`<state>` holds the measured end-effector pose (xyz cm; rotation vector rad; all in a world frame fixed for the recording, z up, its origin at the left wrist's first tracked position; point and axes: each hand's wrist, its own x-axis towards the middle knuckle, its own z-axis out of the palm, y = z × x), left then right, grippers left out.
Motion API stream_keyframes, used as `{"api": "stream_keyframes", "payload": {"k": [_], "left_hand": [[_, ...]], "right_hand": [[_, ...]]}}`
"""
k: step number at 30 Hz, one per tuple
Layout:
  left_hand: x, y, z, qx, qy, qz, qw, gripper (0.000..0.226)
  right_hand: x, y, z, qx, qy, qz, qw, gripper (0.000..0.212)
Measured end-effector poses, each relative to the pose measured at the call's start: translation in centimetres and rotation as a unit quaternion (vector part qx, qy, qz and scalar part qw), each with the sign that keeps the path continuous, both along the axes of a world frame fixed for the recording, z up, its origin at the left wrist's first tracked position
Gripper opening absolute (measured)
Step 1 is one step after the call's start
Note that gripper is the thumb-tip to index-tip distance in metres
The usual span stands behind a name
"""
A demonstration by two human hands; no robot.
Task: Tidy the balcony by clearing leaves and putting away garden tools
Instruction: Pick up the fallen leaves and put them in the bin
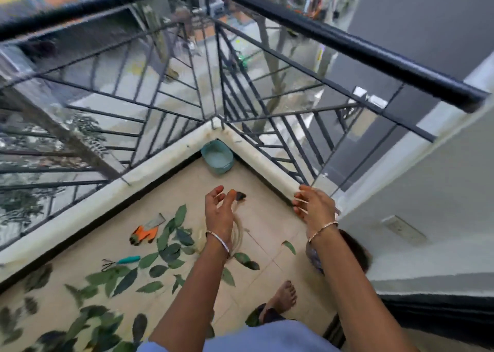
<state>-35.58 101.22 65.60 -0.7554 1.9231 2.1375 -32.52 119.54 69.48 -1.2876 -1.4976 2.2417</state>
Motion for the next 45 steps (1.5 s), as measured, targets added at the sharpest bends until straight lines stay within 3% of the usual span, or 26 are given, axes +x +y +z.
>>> {"api": "stream_keyframes", "payload": {"k": [7, 16, 24, 29, 32, 37, 45], "left_hand": [[4.2, -15.2, 3.1, 0.011, 0.052, 0.088, 0.995, 0.025], [11.3, -32.0, 4.8, 0.04, 0.058, 0.255, 0.964, 0.025], [16.9, -43.3, 4.5, 0.035, 0.06, 0.422, 0.904, 0.015], [19.1, -49.3, 3.2, 0.024, 0.05, 0.504, 0.862, 0.029], [19.9, -52.7, 2.4, 0.017, 0.04, 0.548, 0.836, 0.024], [18.8, -59.1, 2.3, 0.019, 0.025, 0.607, 0.794, 0.018], [14.3, -67.0, 1.9, 0.046, 0.011, 0.668, 0.743, 0.028]], "right_hand": [[0.8, -15.5, 2.7, 0.006, 0.047, 0.077, 0.996, 0.013], [3.8, -33.0, 3.6, 0.02, 0.034, 0.244, 0.969, 0.017], [3.9, -47.0, 2.7, 0.03, 0.038, 0.417, 0.908, 0.019], [3.3, -55.4, 1.9, 0.019, 0.02, 0.499, 0.866, 0.018], [3.0, -60.3, 1.6, 0.012, 0.015, 0.543, 0.84, 0.022], [0.4, -68.7, 1.9, 0.014, 0.01, 0.603, 0.798, 0.021], [-6.1, -80.6, 1.0, 0.019, -0.001, 0.645, 0.764, 0.021]]}}
